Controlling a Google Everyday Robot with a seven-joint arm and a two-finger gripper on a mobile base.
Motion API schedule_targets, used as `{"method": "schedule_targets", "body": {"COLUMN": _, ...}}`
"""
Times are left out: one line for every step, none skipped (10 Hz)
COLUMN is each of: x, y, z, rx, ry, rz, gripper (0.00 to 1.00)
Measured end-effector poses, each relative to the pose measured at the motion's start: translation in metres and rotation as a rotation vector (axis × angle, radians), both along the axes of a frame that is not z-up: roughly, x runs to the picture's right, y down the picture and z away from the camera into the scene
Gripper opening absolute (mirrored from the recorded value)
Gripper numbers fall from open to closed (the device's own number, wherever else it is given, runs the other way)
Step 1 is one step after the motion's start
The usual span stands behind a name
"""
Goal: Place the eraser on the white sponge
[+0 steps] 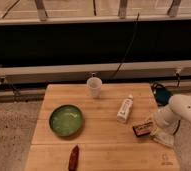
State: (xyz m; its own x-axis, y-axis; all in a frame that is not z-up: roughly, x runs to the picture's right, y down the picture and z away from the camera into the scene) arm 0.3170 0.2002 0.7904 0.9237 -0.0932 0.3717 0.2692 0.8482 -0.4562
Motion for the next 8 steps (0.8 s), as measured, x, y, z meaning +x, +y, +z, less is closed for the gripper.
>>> {"method": "schedule_targets", "body": {"x": 0.0, "y": 0.0002, "z": -0.0001, "rx": -0.001, "ry": -0.001, "rz": 0.0, "gripper": 0.23}}
{"method": "schedule_targets", "body": {"x": -0.0002, "y": -0.0002, "z": 0.0, "rx": -0.001, "ry": -0.001, "rz": 0.001, "gripper": 0.23}}
{"method": "schedule_targets", "body": {"x": -0.0003, "y": 0.0004, "z": 0.0004, "rx": -0.002, "ry": -0.003, "rz": 0.001, "gripper": 0.23}}
{"method": "schedule_targets", "body": {"x": -0.0008, "y": -0.0002, "z": 0.0002, "rx": -0.002, "ry": -0.005, "rz": 0.002, "gripper": 0.23}}
{"method": "schedule_targets", "body": {"x": -0.0009, "y": -0.0002, "z": 0.0001, "rx": -0.002, "ry": -0.006, "rz": 0.002, "gripper": 0.27}}
{"method": "schedule_targets", "body": {"x": -0.0013, "y": -0.0005, "z": 0.0001, "rx": -0.001, "ry": -0.007, "rz": 0.001, "gripper": 0.28}}
{"method": "schedule_targets", "body": {"x": -0.0012, "y": -0.0005, "z": 0.0001, "rx": -0.002, "ry": -0.008, "rz": 0.003, "gripper": 0.28}}
{"method": "schedule_targets", "body": {"x": -0.0013, "y": -0.0004, "z": 0.0001, "rx": -0.003, "ry": -0.008, "rz": 0.004, "gripper": 0.28}}
